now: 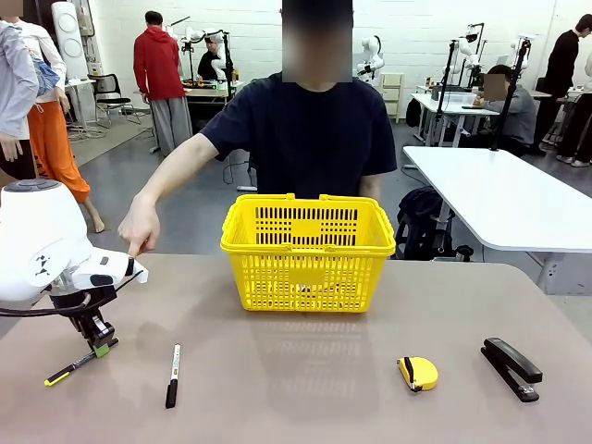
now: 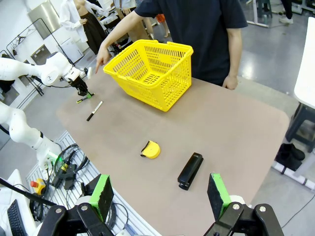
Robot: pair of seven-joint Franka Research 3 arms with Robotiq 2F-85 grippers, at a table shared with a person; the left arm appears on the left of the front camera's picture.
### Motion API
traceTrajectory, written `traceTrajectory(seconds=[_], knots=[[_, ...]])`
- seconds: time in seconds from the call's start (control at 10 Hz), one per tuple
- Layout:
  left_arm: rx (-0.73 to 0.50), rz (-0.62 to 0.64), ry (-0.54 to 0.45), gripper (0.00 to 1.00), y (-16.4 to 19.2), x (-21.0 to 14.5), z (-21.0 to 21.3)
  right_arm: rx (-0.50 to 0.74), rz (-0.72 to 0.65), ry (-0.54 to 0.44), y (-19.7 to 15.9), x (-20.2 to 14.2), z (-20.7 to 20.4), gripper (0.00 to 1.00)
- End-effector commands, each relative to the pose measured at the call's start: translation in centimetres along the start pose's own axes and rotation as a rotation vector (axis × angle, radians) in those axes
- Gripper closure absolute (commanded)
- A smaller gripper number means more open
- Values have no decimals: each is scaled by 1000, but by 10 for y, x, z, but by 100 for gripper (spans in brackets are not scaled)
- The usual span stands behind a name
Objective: Place the items the person wants into the basket.
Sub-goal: Pick up the item the person points to and place it in the Market Basket.
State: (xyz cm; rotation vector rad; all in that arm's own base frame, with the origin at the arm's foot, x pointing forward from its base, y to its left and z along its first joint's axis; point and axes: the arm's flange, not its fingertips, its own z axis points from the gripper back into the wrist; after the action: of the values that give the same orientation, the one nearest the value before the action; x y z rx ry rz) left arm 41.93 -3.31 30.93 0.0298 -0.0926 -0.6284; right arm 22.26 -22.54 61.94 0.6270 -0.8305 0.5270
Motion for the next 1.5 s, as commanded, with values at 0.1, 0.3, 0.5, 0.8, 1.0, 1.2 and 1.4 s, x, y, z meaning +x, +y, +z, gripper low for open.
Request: traceTrajectory(seconds=[0.1, 0.3, 0.5, 0.8, 1.0, 1.2, 1.4], knots=[[-34, -28, -27, 100, -42, -71, 32, 22, 11, -33, -1, 3, 0, 0], [-26, -182, -117, 100, -58, -74, 133, 22, 11, -33, -1, 3, 0, 0], [36, -269, -117, 100, -75, -60, 203, 22, 11, -33, -1, 3, 0, 0], [86, -428, -122, 100, -117, 28, 267, 22, 11, -33, -1, 3, 0, 0], [125, -538, -137, 100, -155, 112, 289, 22, 11, -33, -1, 3, 0, 0], [166, -640, -130, 100, -179, 214, 306, 22, 11, -33, -1, 3, 0, 0], [170, -683, -140, 100, -199, 274, 293, 22, 11, -33, -1, 3, 0, 0]])
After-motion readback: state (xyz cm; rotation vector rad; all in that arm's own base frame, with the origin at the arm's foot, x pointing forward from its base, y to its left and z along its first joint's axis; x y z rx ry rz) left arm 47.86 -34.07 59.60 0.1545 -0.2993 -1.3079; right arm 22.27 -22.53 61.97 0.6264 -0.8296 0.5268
